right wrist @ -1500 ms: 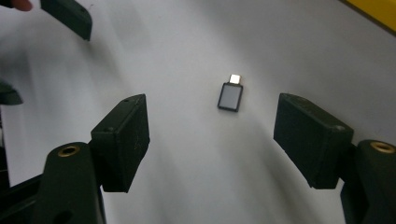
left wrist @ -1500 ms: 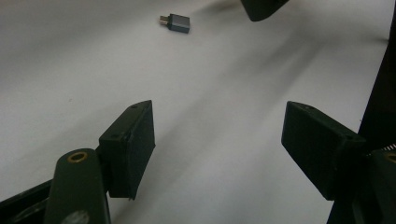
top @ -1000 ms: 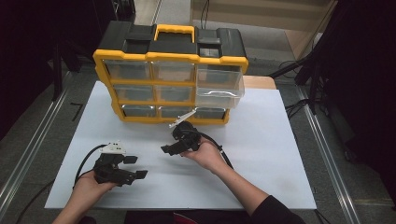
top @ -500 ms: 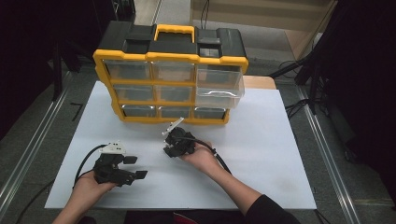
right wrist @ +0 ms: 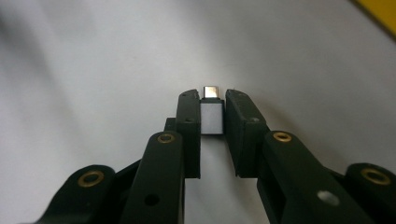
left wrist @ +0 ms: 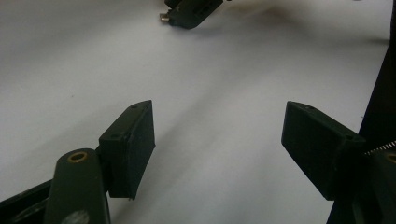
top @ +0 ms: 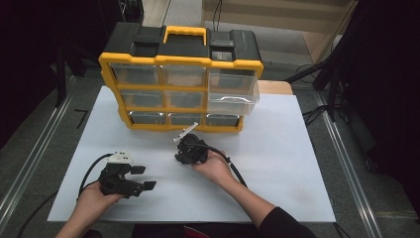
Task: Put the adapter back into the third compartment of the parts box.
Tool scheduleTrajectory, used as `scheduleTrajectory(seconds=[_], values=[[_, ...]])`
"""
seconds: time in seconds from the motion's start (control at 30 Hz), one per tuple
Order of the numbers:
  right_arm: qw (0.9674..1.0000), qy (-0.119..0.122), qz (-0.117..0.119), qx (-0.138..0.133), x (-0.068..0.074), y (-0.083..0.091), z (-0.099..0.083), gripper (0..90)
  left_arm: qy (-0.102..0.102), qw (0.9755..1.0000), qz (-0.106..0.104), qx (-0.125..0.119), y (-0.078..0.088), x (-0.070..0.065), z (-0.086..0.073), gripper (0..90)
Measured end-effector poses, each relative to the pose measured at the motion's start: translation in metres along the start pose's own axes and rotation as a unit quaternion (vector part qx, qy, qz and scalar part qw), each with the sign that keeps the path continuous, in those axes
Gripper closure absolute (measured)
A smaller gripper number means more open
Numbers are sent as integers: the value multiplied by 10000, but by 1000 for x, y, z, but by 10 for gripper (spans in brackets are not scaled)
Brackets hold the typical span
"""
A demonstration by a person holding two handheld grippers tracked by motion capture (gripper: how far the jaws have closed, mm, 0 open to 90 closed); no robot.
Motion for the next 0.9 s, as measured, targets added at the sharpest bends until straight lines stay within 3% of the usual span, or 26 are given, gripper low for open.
scheduleTrajectory(seconds=[0.27,0.4,0.6,0.67,0.7,0.8,0.87,0.9], values=[[9990,154,426,40,4,15,-6,739,-1,10000,-3,14,0,0,0,272],[9972,465,577,-34,9,26,-12,738,15,10000,4,2,0,0,0,272],[9947,684,770,-22,15,37,-19,738,10,10000,7,17,0,0,0,272],[9930,796,869,-14,18,40,-22,737,10,10000,4,20,-1,0,0,272],[9890,1011,1080,-50,20,45,-25,737,1,10000,4,19,-1,0,0,272],[9865,1164,1152,-80,23,49,-28,737,-7,10000,0,17,-1,0,0,272],[9834,1345,1219,-37,26,51,-32,737,-10,10000,-5,13,0,0,0,272],[9802,1544,1237,64,27,52,-36,737,-14,10000,0,16,0,0,0,272]])
Point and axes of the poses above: each handheld gripper's, and its own axes: y roughly backward along the jaws, z roughly out of its top, x roughly to its left, the point moved 8 cm from there along -y, roughly forward along the jaws, and after that the axes turned 12 degrees about x, right-handed, at the moved point
